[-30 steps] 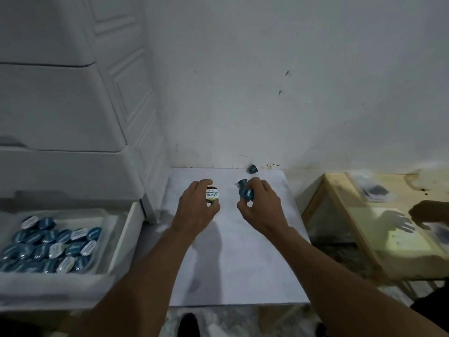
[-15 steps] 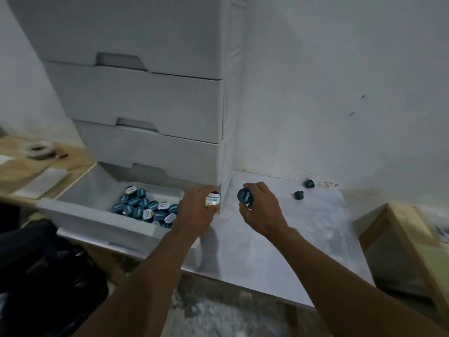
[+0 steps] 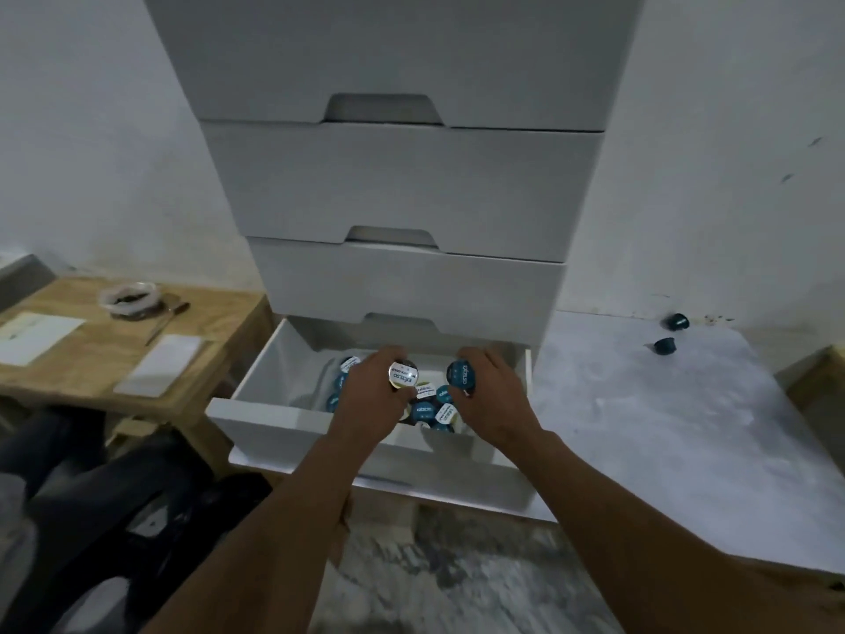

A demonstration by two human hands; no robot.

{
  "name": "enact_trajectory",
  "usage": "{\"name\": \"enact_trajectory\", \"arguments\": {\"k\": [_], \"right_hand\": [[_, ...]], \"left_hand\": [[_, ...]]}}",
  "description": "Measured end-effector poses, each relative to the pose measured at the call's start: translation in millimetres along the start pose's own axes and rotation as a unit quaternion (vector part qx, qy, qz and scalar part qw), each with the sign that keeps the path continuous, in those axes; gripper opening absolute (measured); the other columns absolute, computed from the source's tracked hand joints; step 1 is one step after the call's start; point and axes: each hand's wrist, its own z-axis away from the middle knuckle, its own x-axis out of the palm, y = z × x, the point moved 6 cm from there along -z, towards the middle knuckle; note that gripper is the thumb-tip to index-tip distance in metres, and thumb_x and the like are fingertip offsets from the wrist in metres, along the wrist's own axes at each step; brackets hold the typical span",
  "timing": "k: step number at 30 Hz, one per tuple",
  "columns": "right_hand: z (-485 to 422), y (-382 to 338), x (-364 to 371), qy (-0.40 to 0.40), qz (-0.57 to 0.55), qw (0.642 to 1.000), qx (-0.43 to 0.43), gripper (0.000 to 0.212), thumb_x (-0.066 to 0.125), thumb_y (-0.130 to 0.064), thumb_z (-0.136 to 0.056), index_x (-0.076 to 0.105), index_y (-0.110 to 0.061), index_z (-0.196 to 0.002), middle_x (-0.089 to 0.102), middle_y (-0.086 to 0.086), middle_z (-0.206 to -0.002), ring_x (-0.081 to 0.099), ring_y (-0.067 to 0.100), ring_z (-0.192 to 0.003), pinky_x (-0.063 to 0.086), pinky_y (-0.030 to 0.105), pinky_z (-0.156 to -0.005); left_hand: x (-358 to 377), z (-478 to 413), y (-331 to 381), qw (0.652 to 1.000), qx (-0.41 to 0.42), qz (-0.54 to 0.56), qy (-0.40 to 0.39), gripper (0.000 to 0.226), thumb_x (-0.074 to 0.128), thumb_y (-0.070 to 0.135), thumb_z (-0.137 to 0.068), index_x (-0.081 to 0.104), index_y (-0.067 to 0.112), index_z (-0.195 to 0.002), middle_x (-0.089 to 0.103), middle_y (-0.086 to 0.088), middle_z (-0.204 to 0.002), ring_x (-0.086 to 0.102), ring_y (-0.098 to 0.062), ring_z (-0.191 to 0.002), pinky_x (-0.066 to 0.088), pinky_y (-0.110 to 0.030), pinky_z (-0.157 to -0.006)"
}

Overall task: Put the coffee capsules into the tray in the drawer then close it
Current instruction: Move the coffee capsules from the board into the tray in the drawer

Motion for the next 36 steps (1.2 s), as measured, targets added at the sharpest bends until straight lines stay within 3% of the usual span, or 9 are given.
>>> {"name": "enact_trajectory", "arguments": {"k": [2, 6, 12, 17, 20, 22, 25, 29, 36], "right_hand": [[-6.5, -5.8, 13.3, -0.014, 0.016, 1.0, 0.008, 0.044, 0.065, -0.015, -0.085, 0.051, -0.01, -0.127, 0.052, 0.01, -0.125, 0.054, 0.025, -0.108, 0.042, 0.031, -0.093], [-27.4, -9.3, 36.3, -0.034, 0.03, 0.999, 0.011, 0.042, 0.064, -0.011, -0.085, 0.052, -0.011, -0.125, 0.053, 0.01, -0.124, 0.054, 0.024, -0.106, 0.042, 0.029, -0.091], [-63.4, 2.4, 80.1, -0.09, 0.033, 0.995, 0.038, 0.044, 0.063, -0.01, -0.085, 0.049, -0.013, -0.127, 0.052, 0.007, -0.129, 0.049, 0.023, -0.116, 0.036, 0.029, -0.095], [-85.6, 12.1, 112.8, -0.122, 0.005, 0.991, 0.052, 0.046, 0.062, -0.004, -0.081, 0.052, -0.014, -0.125, 0.051, 0.007, -0.128, 0.052, 0.026, -0.116, 0.042, 0.032, -0.098], [-93.9, 16.0, 121.1, -0.116, -0.008, 0.991, 0.066, 0.044, 0.061, -0.007, -0.081, 0.053, -0.017, -0.122, 0.051, 0.007, -0.128, 0.053, 0.027, -0.113, 0.047, 0.037, -0.095], [-97.3, 19.4, 124.0, -0.105, -0.013, 0.991, 0.076, 0.044, 0.062, -0.009, -0.08, 0.054, -0.017, -0.123, 0.051, 0.006, -0.128, 0.052, 0.027, -0.113, 0.046, 0.037, -0.096], [-98.3, 22.5, 126.0, -0.098, -0.019, 0.992, 0.083, 0.044, 0.063, -0.009, -0.079, 0.054, -0.015, -0.122, 0.052, 0.008, -0.126, 0.053, 0.027, -0.113, 0.045, 0.035, -0.095], [-102.4, 26.9, 124.5, -0.08, -0.018, 0.99, 0.114, 0.047, 0.063, -0.01, -0.081, 0.05, -0.016, -0.126, 0.052, 0.006, -0.128, 0.053, 0.026, -0.114, 0.043, 0.029, -0.092], [-107.8, 27.2, 126.9, -0.068, 0.008, 0.989, 0.129, 0.045, 0.064, -0.007, -0.078, 0.053, -0.01, -0.122, 0.049, 0.009, -0.127, 0.052, 0.025, -0.114, 0.043, 0.031, -0.096]], "left_hand": [[-5.1, -7.9, -14.1, 1.0, 0.0, -0.003, -0.008, 0.03, 0.076, 0.014, -0.071, 0.062, 0.023, -0.096, 0.065, 0.004, -0.091, 0.06, -0.013, -0.083, 0.044, -0.019, -0.072], [-4.7, -26.3, -40.5, 0.999, -0.009, -0.018, -0.027, 0.041, 0.077, 0.014, -0.071, 0.06, 0.023, -0.108, 0.065, 0.004, -0.099, 0.056, -0.01, -0.087, 0.04, -0.019, -0.075], [8.0, -52.3, -75.0, 0.995, -0.046, -0.032, -0.079, 0.041, 0.076, 0.006, -0.067, 0.059, 0.021, -0.102, 0.062, -0.001, -0.097, 0.06, -0.015, -0.082, 0.055, -0.035, -0.074], [24.1, -77.3, -96.3, 0.988, -0.069, -0.059, -0.123, 0.039, 0.076, 0.007, -0.07, 0.062, 0.021, -0.103, 0.063, 0.001, -0.097, 0.062, -0.015, -0.085, 0.05, -0.022, -0.071], [25.3, -90.7, -91.0, 0.982, -0.046, -0.098, -0.155, 0.029, 0.069, 0.017, -0.081, 0.06, 0.021, -0.108, 0.056, 0.008, -0.096, 0.054, -0.01, -0.087, 0.035, 0.002, -0.063], [21.6, -94.9, -86.9, 0.984, -0.045, -0.093, -0.144, 0.028, 0.064, 0.022, -0.086, 0.059, 0.023, -0.114, 0.057, 0.007, -0.103, 0.045, -0.006, -0.084, 0.024, 0.01, -0.066], [30.4, -101.3, -94.2, 0.984, -0.049, -0.09, -0.143, 0.028, 0.067, 0.019, -0.082, 0.063, 0.023, -0.11, 0.061, 0.004, -0.109, 0.055, -0.012, -0.095, 0.029, -0.005, -0.066], [39.7, -111.4, -103.7, 0.99, -0.059, -0.051, -0.12, 0.042, 0.075, 0.015, -0.073, 0.063, 0.024, -0.113, 0.067, 0.001, -0.107, 0.064, -0.018, -0.093, 0.049, -0.028, -0.088], [53.4, -120.8, -108.0, 0.989, -0.002, -0.066, -0.134, 0.036, 0.07, 0.015, -0.075, 0.062, 0.022, -0.11, 0.068, -0.001, -0.104, 0.063, -0.02, -0.088, 0.054, -0.04, -0.081]]}}
